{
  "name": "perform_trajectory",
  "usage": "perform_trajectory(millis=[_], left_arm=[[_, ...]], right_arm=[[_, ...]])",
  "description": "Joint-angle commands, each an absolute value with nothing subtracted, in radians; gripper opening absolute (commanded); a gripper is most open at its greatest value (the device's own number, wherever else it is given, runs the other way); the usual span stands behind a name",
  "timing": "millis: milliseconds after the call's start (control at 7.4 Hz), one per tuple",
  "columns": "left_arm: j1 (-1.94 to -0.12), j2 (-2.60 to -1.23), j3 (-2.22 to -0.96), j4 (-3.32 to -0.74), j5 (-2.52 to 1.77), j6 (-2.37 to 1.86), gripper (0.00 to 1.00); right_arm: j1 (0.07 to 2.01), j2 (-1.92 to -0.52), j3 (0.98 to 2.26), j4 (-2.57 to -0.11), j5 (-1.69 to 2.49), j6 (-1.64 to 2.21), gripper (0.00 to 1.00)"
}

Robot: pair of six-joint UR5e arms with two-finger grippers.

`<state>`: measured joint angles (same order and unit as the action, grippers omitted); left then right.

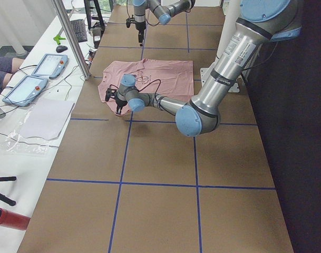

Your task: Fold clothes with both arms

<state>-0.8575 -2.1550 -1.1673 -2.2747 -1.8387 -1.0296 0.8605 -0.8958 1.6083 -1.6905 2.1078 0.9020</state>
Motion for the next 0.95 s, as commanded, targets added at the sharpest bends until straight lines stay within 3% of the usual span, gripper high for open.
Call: perform_trajectory(millis=[0, 270, 811], left_arm=[[-0.877, -2.204, -1.175, -2.237, -1.906, -1.089, 0.0], [-0.867, -2.349, -1.218, -2.085, -1.948, -1.278, 0.0], [-0.761, -2.535, -1.001, -2.095, -1.869, -1.425, 0.0]], right_arm=[[0.864, -0.896, 1.608, -1.69, 2.109, 0.9, 1.0], [0.864, -0.897, 1.609, -1.69, 2.109, 0.894, 1.0], [0.87, -0.904, 1.608, -1.692, 2.111, 0.907, 1.0]])
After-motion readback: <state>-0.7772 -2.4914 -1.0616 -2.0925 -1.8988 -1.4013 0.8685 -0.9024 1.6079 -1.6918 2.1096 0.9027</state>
